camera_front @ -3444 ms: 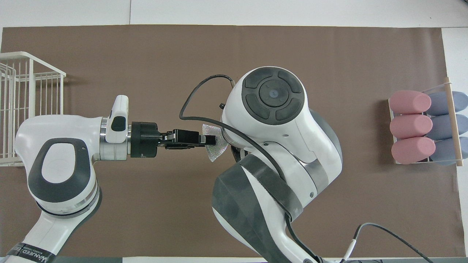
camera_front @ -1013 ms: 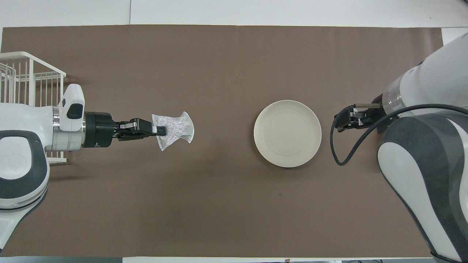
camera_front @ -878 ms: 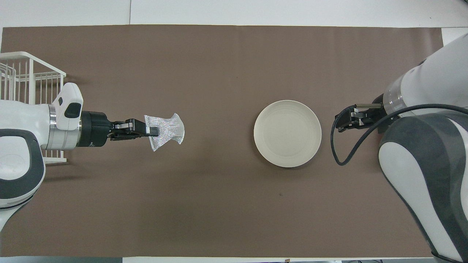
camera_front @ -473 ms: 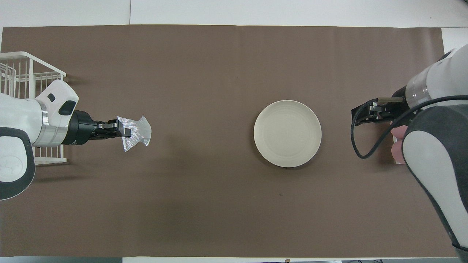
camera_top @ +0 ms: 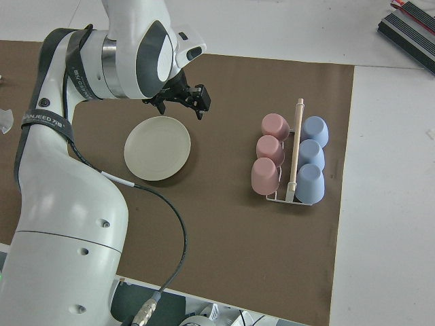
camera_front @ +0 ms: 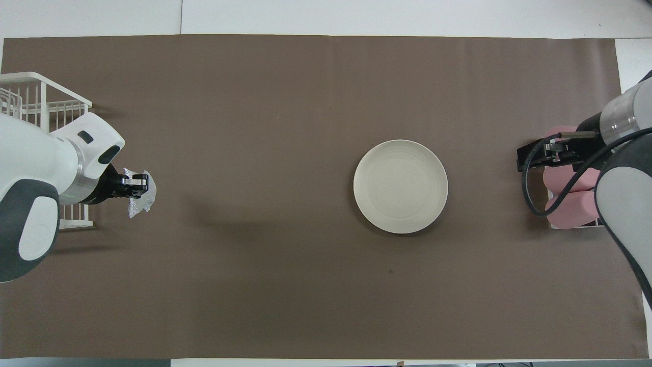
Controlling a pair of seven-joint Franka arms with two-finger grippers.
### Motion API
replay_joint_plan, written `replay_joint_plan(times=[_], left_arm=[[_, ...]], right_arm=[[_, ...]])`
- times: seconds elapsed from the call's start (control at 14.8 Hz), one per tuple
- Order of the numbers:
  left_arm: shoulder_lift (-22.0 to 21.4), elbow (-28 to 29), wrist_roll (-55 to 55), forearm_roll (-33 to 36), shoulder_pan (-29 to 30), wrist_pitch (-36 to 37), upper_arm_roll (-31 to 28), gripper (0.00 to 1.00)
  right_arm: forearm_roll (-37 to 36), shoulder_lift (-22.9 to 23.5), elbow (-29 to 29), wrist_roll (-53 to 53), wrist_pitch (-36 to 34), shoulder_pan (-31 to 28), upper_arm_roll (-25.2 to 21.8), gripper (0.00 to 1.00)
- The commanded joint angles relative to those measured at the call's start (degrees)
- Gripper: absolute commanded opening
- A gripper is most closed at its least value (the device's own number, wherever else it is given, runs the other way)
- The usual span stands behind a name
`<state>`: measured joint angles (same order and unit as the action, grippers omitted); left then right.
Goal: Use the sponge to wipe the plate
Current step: 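Place the clear sponge into the white wire rack with the left gripper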
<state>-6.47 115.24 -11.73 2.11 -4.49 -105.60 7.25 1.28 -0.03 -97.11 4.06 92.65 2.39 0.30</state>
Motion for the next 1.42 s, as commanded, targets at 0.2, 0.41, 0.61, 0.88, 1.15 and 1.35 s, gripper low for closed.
replay_joint_plan(times=[0.2, 0.41, 0.61, 0.88, 1.15, 1.35], left_arm=[[8.2, -14.8, -11.2, 16.5, -8.4, 17.9, -0.2, 0.00], [11.8, -18.7, -11.5, 26.5, -10.2, 24.7, -0.2, 0.00], [15.0, -19.9, -11.4, 34.1, -11.9, 28.3, -0.2, 0.00], [19.5, -19.7, -11.2, 49.8, -13.4, 31.4, -0.1, 0.00], [26.4, -19.9, -11.2, 61.7, -12.7, 31.1, -0.7, 0.00], [29.0, -19.7, -10.3, 66.5, -8.9, 27.2, -0.7, 0.00]], right_arm=[[-1.0, 0.5, 1.0, -1.0, -0.9, 2.8, -2.3, 1.00], [-1.8, 0.5, 1.1, -2.1, -1.5, 1.7, -2.3, 1.00], [-2.6, 0.6, 1.2, -3.9, -1.6, 0.6, -2.4, 1.00], [-3.8, 0.6, 2.8, -4.8, -1.0, 0.3, -3.8, 1.00], [-2.3, 0.7, 3.1, -5.5, -0.7, 0.2, -3.9, 1.00], [-2.3, 0.7, 3.1, -6.1, -0.7, -0.6, -4.1, 1.00]])
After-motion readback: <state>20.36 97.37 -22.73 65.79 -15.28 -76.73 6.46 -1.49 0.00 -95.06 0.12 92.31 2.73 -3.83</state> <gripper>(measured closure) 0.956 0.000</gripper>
